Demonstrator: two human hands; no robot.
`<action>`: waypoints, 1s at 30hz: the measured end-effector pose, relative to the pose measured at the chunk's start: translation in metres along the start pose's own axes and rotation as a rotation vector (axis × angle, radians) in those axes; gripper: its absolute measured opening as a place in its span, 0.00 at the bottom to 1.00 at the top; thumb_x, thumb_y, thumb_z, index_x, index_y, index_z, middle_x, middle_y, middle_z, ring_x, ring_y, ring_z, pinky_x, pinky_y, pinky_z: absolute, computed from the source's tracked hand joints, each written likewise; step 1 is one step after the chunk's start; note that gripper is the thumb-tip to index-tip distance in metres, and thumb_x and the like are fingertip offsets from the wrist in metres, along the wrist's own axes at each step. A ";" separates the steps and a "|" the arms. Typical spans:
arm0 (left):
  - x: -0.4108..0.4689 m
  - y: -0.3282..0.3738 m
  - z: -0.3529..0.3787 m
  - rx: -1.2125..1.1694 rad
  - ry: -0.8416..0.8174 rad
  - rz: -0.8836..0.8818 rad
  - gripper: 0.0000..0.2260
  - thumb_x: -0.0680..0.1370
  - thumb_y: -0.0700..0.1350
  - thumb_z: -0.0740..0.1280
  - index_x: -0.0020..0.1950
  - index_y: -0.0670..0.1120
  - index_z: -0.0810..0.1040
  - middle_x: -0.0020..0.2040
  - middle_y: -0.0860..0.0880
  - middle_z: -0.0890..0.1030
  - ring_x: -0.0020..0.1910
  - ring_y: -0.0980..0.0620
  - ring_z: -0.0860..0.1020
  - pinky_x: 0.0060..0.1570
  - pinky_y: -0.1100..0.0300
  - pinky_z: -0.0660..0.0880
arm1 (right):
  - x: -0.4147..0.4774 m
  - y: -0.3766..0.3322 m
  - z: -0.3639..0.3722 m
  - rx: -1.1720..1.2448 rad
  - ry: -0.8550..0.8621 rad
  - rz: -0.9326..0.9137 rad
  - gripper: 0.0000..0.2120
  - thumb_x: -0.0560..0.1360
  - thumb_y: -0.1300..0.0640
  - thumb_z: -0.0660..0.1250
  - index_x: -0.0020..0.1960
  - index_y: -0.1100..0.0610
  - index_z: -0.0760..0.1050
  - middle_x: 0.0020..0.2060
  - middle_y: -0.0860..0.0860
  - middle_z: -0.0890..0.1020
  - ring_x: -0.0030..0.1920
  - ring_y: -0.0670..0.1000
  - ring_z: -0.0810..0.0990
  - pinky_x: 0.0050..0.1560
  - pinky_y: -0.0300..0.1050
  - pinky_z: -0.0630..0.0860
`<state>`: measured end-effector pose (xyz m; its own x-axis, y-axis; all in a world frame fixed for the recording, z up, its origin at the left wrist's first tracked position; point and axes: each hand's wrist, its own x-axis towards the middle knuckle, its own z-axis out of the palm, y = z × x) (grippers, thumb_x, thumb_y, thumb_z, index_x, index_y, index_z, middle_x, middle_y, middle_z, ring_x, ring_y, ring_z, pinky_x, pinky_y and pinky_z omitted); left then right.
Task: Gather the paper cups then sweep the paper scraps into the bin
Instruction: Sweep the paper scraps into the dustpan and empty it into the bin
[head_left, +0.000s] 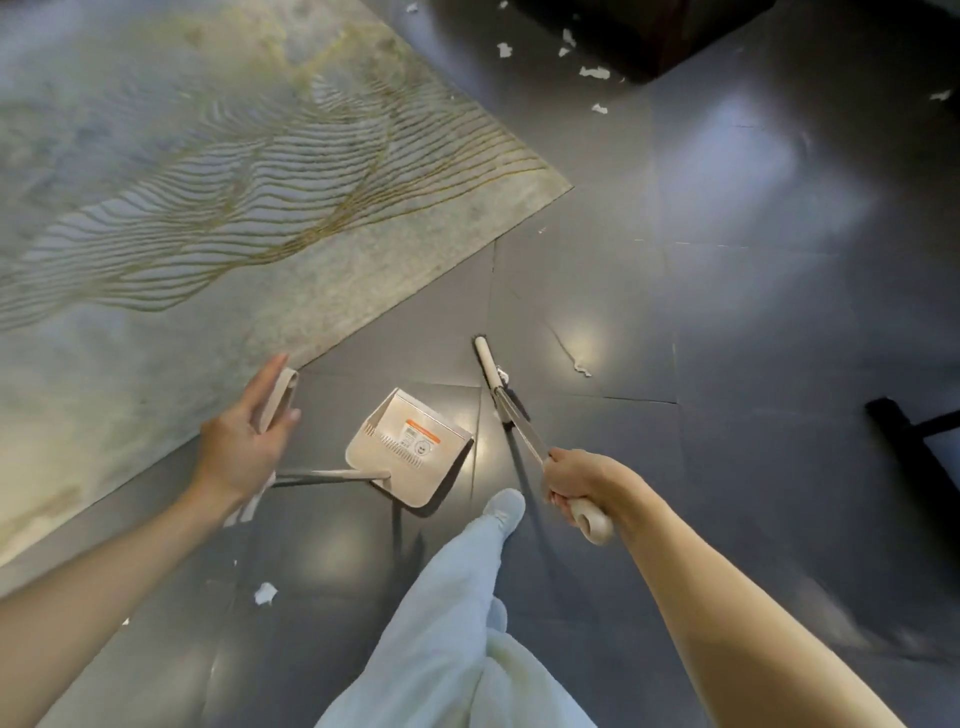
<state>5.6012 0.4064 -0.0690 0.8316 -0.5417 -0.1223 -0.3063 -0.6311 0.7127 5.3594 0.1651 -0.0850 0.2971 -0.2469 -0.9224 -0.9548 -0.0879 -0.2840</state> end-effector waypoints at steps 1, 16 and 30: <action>-0.010 -0.012 -0.013 -0.002 0.025 -0.021 0.34 0.78 0.41 0.68 0.62 0.81 0.62 0.67 0.60 0.72 0.66 0.62 0.68 0.63 0.68 0.63 | -0.003 -0.007 0.018 -0.010 -0.026 -0.006 0.16 0.73 0.67 0.59 0.60 0.64 0.72 0.43 0.59 0.76 0.40 0.56 0.73 0.44 0.48 0.73; -0.007 -0.083 -0.115 0.017 0.055 -0.004 0.27 0.78 0.42 0.68 0.74 0.59 0.66 0.68 0.58 0.70 0.65 0.58 0.68 0.62 0.63 0.64 | -0.034 -0.074 0.098 0.203 0.171 -0.073 0.14 0.71 0.67 0.59 0.55 0.62 0.75 0.29 0.56 0.75 0.30 0.53 0.73 0.39 0.47 0.72; 0.141 0.003 -0.027 -0.091 -0.007 0.094 0.30 0.77 0.40 0.68 0.73 0.63 0.64 0.64 0.62 0.71 0.63 0.61 0.70 0.62 0.64 0.65 | 0.032 -0.035 -0.034 0.107 0.431 0.123 0.15 0.75 0.65 0.56 0.62 0.62 0.68 0.42 0.59 0.80 0.36 0.55 0.78 0.31 0.44 0.74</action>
<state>5.7303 0.3427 -0.0654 0.7980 -0.6001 -0.0562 -0.3395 -0.5246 0.7807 5.4027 0.1272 -0.0956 0.1369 -0.6299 -0.7646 -0.9723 0.0620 -0.2252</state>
